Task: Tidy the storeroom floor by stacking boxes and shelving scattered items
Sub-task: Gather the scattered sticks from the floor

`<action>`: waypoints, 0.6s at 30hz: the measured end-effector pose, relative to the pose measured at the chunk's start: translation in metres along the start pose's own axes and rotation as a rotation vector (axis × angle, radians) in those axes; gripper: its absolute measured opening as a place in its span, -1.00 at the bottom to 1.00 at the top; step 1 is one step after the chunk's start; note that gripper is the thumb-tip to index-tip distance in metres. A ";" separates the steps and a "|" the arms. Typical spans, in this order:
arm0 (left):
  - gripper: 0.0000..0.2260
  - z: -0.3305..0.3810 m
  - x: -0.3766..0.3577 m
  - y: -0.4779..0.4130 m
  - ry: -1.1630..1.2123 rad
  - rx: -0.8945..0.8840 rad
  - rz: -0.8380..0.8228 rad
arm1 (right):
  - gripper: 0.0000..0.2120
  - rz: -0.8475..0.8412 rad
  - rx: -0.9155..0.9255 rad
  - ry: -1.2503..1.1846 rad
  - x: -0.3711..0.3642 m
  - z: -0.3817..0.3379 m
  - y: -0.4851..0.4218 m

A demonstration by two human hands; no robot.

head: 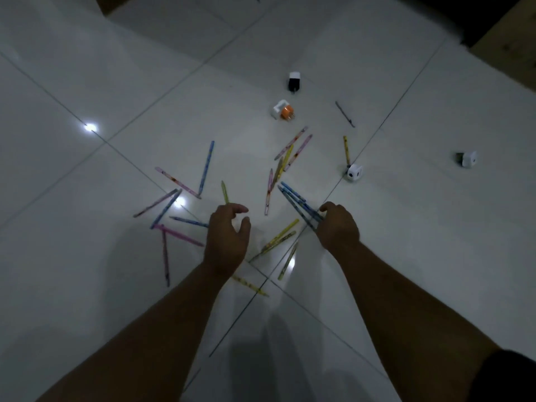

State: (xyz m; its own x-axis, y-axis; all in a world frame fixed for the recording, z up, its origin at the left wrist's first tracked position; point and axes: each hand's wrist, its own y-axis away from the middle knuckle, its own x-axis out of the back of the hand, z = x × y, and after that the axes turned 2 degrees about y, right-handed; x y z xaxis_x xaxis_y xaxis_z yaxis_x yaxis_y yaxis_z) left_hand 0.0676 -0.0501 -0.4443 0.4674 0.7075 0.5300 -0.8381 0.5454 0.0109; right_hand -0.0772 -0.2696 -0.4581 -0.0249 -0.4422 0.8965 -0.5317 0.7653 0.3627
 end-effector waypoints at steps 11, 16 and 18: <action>-0.84 -0.041 -0.025 -0.041 -0.050 -0.173 0.069 | -0.58 0.122 0.225 -0.198 -0.016 -0.014 -0.047; -0.84 -0.059 -0.005 -0.030 -0.136 -0.138 0.043 | -0.19 -0.071 0.343 0.218 -0.022 -0.033 -0.061; -0.83 -0.066 0.001 -0.026 -0.169 -0.126 0.023 | -0.36 -0.042 0.335 0.184 -0.031 -0.040 -0.064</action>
State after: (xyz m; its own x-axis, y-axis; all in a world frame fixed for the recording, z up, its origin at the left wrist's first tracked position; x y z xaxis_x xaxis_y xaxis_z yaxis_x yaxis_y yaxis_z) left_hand 0.1083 -0.0340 -0.5000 0.3857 0.6411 0.6635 -0.8011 0.5895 -0.1038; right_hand -0.0087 -0.2867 -0.4987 0.1390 -0.3557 0.9242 -0.7768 0.5397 0.3245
